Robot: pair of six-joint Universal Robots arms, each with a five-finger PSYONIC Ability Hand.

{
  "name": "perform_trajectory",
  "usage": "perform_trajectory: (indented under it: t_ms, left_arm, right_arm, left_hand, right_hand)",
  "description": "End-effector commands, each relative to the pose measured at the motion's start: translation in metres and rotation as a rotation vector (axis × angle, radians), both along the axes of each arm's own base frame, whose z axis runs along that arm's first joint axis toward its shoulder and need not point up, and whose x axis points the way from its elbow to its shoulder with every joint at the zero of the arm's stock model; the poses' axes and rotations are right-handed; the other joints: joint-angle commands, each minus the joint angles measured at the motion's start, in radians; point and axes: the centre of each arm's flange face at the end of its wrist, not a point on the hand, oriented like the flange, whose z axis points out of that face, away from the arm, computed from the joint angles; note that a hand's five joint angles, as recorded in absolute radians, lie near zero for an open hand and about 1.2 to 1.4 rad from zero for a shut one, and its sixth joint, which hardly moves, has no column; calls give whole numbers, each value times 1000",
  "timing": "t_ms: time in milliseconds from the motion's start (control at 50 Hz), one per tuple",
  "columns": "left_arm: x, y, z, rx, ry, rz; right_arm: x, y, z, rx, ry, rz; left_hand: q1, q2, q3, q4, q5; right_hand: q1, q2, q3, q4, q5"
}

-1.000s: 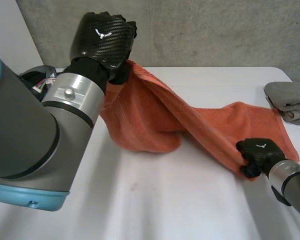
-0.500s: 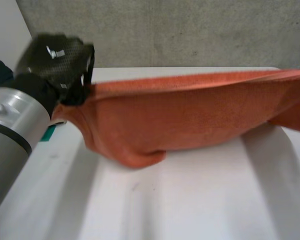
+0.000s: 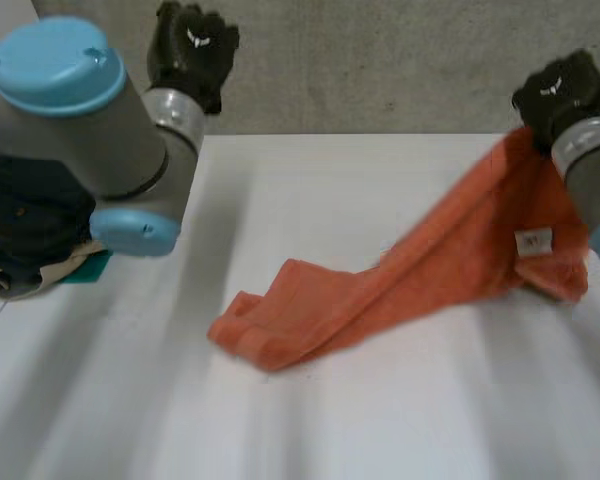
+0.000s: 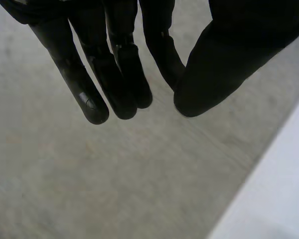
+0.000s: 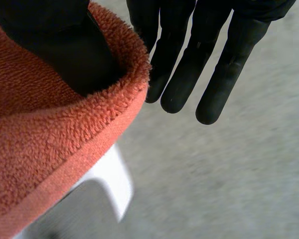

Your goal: Fold the laundry.

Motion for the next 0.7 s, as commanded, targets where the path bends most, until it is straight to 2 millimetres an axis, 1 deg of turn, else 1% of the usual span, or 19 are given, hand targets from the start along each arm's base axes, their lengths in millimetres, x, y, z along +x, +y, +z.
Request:
perform_trajectory:
  t_ms: [20,40,80,100,160,180,240,260,320,340,380,400,440,480,500,600,640,680,700]
  left_arm:
    - [-10,24,-35,122,-28,-59]
    - [-9,28,-40,143,-28,-64]
    - [-7,37,-45,176,-23,-77]
    - [-5,43,-50,206,-13,-88]
    - [-9,51,-56,240,6,-138]
    - [-11,53,-58,256,20,-172]
    - [-15,53,-62,285,45,-228]
    - [-20,52,-69,314,58,-267]
    - [-28,49,-88,367,54,-322]
    - [-32,50,-99,408,39,-352]
    - [-34,52,-110,459,19,-373]
    - [-34,53,-115,484,8,-382]
    - [-37,58,-129,557,-15,-416]
    - [-39,62,-138,603,-20,-440]
    - [-41,65,-144,634,-12,-466]
    - [-50,77,-152,704,24,-545]
    - [-54,83,-159,733,17,-577]
    - [-56,86,-159,733,13,-586]
    - [-56,85,-158,723,15,-579]
  right_arm:
    - [16,27,-9,22,-16,54]
    - [15,31,-9,29,-15,58]
    - [14,40,-4,25,-17,68]
    - [15,52,6,7,-22,88]
    - [23,73,22,-29,-32,151]
    - [28,86,32,-52,-37,202]
    - [32,106,51,-97,-58,271]
    - [33,118,64,-128,-78,310]
    - [32,132,83,-170,-111,353]
    - [29,140,93,-193,-133,368]
    - [26,145,101,-213,-154,376]
    - [24,151,110,-232,-176,386]
    - [22,160,120,-255,-200,398]
    - [21,171,128,-270,-223,426]
    - [22,174,130,-272,-225,433]
    - [20,182,136,-280,-228,457]
    - [18,183,141,-294,-230,450]
    - [17,183,142,-299,-228,450]
    - [17,183,142,-298,-229,447]
  left_hand:
    - [-662,-689,-687,-691,-676]
    - [-716,-743,-741,-744,-729]
    - [-842,-869,-867,-870,-856]
    - [-880,-907,-905,-909,-894]
    - [-886,-913,-911,-915,-900]
    - [-886,-913,-911,-915,-900]
    - [-886,-913,-911,-915,-900]
    - [-886,-913,-911,-915,-900]
    - [-886,-913,-911,-915,-900]
    - [-886,-913,-911,-915,-900]
    - [-886,-913,-911,-915,-900]
    - [-886,-913,-911,-915,-900]
    - [-892,-919,-917,-921,-906]
    - [-895,-922,-920,-924,-909]
    - [-895,-922,-920,-924,-909]
    - [-878,-905,-903,-906,-892]
    - [-814,-841,-839,-842,-827]
    - [-658,-685,-683,-687,-672]
    - [-259,-286,-284,-288,-273]
  right_hand:
    - [264,210,201,197,225]
    - [264,210,201,197,225]
    - [264,210,201,197,225]
    - [264,210,201,197,225]
    - [264,210,201,197,225]
    - [264,210,201,197,225]
    - [264,210,201,197,225]
    - [264,210,201,197,225]
    - [264,210,201,197,225]
    - [264,210,201,197,225]
    - [264,210,201,197,225]
    - [264,210,201,197,225]
    - [264,210,201,197,225]
    - [264,210,201,197,225]
    - [264,210,201,197,225]
    - [264,210,201,197,225]
    - [264,210,201,197,225]
    - [264,210,201,197,225]
    - [264,210,201,197,225]
